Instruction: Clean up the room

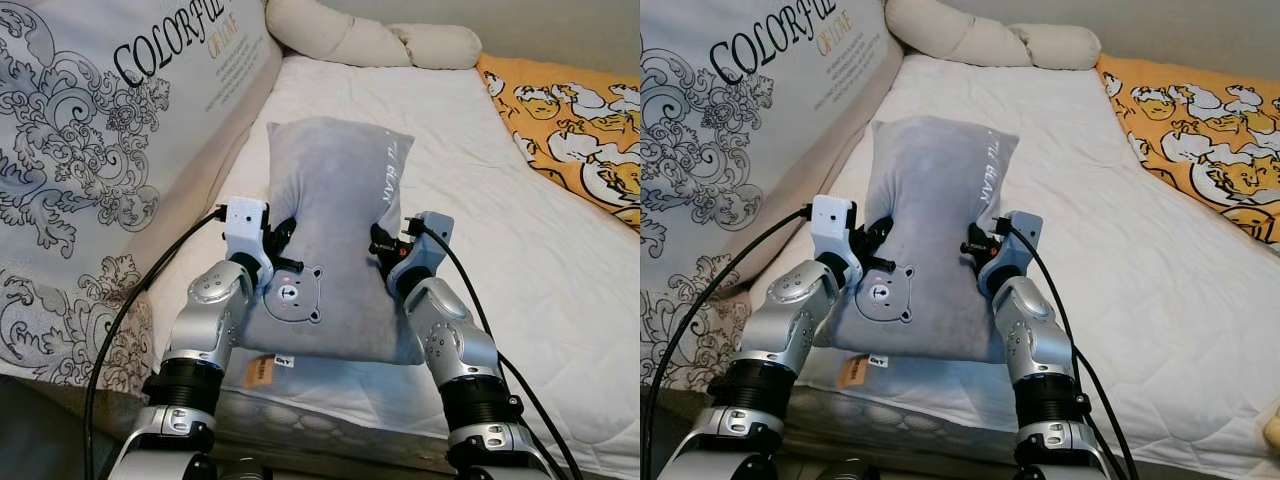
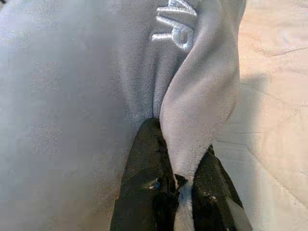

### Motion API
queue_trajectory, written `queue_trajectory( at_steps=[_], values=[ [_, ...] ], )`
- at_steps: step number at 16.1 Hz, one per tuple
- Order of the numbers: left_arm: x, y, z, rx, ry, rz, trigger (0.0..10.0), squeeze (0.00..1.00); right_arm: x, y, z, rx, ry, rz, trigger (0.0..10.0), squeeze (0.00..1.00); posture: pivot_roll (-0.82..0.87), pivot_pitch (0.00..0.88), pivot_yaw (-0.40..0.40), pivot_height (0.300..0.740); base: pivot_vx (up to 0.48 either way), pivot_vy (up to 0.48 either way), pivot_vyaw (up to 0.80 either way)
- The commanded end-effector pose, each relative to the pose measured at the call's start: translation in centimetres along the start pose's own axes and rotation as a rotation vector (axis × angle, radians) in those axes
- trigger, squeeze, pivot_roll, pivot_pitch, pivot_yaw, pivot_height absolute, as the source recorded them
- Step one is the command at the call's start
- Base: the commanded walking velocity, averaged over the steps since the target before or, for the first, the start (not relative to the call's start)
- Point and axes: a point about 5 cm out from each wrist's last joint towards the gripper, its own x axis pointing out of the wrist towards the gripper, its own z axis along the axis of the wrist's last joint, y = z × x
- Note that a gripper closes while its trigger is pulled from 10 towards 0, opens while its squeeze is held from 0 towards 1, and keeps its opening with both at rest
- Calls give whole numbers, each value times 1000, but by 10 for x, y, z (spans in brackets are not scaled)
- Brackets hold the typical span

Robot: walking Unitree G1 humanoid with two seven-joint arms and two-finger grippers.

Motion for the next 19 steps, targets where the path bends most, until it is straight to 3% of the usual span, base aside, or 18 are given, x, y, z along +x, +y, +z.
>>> queue_trajectory(
  at_steps=[1,7,12,19],
  values=[
    [4,-8,10,33,-40,-38,10000,0,0,0,6,17,-37,-5,10000,0,50,0,-18,740,0,0,-488],
    [7,-9,12,69,-32,-65,10000,0,-1,-1,7,45,-66,-31,10000,0,32,0,22,740,0,265,-736],
    [9,-9,13,81,-34,-70,10000,0,0,0,8,54,-74,-32,10000,0,35,0,23,740,0,313,0],
    [9,-8,15,106,-52,-61,10000,0,2,0,7,39,-58,-21,10000,0,45,0,3,740,0,0,0]
  ],
)
